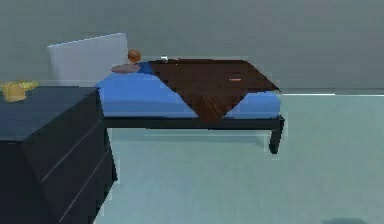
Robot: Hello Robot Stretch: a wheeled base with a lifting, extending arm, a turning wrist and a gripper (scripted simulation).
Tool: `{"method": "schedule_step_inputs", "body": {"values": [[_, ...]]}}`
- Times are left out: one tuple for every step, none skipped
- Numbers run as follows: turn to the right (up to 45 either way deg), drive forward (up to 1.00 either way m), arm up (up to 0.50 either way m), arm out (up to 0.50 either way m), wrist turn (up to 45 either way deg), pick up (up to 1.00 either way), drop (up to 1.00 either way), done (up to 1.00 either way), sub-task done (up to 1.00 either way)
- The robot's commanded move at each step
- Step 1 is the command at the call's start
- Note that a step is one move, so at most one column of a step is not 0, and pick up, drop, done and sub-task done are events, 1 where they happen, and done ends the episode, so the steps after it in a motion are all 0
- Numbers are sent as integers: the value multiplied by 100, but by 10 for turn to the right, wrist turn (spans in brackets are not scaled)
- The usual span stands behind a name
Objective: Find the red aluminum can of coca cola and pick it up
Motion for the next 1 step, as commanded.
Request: {"method": "schedule_step_inputs", "body": {"values": [[300,0,0,0,0,0,0,0,0]]}}
